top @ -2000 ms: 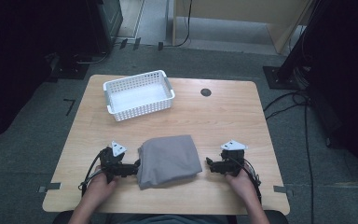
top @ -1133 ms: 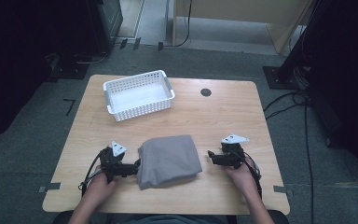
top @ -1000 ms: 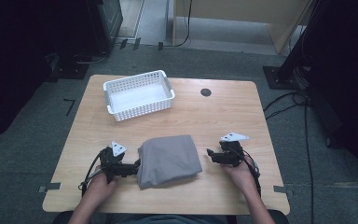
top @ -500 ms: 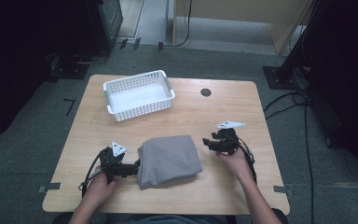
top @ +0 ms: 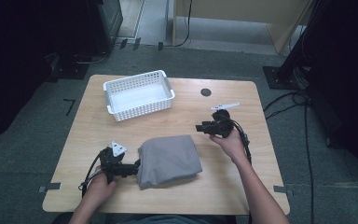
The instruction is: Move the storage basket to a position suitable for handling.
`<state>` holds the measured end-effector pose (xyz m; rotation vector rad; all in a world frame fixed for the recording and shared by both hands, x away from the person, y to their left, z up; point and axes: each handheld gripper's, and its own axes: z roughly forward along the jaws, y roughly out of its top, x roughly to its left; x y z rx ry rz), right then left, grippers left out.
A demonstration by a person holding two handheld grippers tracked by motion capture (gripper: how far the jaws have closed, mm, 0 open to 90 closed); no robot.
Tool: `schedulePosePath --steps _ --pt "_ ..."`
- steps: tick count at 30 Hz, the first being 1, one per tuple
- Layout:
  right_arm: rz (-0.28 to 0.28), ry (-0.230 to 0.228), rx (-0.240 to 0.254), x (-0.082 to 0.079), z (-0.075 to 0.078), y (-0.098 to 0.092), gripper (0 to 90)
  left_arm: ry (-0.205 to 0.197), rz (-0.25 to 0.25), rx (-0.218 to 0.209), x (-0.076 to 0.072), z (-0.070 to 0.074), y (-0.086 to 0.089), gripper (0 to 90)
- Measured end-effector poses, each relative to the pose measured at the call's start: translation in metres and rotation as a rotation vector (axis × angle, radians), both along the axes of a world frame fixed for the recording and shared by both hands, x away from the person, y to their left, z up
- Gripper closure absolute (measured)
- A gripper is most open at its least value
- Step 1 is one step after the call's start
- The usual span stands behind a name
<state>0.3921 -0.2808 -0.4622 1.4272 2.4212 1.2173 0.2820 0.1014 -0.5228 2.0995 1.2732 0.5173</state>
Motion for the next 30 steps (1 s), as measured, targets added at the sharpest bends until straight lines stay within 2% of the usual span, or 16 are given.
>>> schedulePosePath --steps 3,7,11,14,16,21,23,24,30 --pt "0.027 -0.018 -0.022 0.01 0.004 0.013 57.6 0.0 0.0 0.0 0.0 0.0 0.0 0.0" --pt "0.045 -0.029 -0.023 0.017 0.006 0.022 60.6 0.0 0.0 0.0 0.0 0.0 0.0 0.0" --pt "0.044 -0.012 0.016 0.033 0.01 0.032 64.4 0.0 0.0 0.0 0.0 0.0 0.0 0.0" --pt "0.043 -0.025 0.021 0.039 0.013 0.037 66.5 0.001 0.001 -0.001 0.0 0.0 0.0 0.0" --pt "0.045 -0.011 0.034 0.05 0.016 0.045 66.8 0.0 0.001 -0.002 0.0 0.0 0.0 0.0" --pt "0.04 -0.02 0.051 0.063 0.02 0.054 67.0 -0.001 0.0 -0.001 0.0 0.0 0.0 0.0" --pt "0.041 -0.013 0.061 0.071 0.021 0.059 67.2 -0.001 0.002 -0.001 0.0 0.0 0.0 0.0" --pt "0.039 -0.023 0.067 0.078 0.022 0.064 68.8 0.0 0.003 -0.002 0.0 0.0 0.0 0.0" --pt "0.046 -0.028 0.066 0.094 0.028 0.081 71.0 0.0 0.002 0.001 0.0 0.0 0.0 0.0"
